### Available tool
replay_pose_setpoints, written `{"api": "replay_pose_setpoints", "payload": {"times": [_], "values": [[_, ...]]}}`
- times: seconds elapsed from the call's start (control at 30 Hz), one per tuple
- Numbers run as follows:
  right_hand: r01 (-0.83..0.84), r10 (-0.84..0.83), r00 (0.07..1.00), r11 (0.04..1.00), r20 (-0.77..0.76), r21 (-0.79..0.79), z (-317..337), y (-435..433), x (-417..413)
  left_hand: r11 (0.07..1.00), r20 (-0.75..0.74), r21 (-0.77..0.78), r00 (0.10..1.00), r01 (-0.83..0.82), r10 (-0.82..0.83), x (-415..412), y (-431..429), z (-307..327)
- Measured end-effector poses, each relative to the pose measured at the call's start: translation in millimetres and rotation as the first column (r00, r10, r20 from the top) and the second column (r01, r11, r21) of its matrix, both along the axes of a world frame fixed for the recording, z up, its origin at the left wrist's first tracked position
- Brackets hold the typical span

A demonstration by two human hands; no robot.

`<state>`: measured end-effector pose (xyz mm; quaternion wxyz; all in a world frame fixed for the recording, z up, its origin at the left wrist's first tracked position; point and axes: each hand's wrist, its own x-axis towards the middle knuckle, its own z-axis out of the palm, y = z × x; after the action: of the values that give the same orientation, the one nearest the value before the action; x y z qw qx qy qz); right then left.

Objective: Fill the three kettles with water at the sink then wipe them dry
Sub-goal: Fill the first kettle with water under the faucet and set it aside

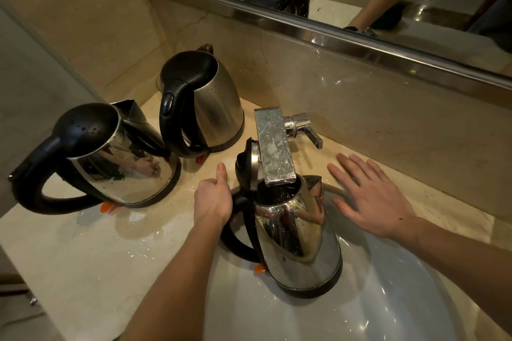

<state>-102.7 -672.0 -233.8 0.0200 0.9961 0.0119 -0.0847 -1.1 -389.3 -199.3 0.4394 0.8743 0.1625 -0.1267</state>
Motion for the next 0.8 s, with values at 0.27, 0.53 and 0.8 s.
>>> {"api": "replay_pose_setpoints", "payload": {"times": [0.27,0.53,0.8], "values": [[0.007,-0.007,1.0,1.0,-0.012,-0.001,1.2,0.0,-0.3,1.0,-0.004,-0.007,1.0,0.004,-0.004,-0.2,-0.8,0.6],[0.013,-0.014,1.0,1.0,-0.024,-0.012,2.8,1.0,-0.4,1.0,-0.015,-0.007,1.0,-0.005,0.005,0.1,-0.2,-0.9],[0.015,-0.015,0.999,1.0,-0.045,-0.017,4.7,2.5,-0.2,1.0,-0.004,-0.004,1.0,-0.008,0.008,-0.4,-1.1,0.5]]}}
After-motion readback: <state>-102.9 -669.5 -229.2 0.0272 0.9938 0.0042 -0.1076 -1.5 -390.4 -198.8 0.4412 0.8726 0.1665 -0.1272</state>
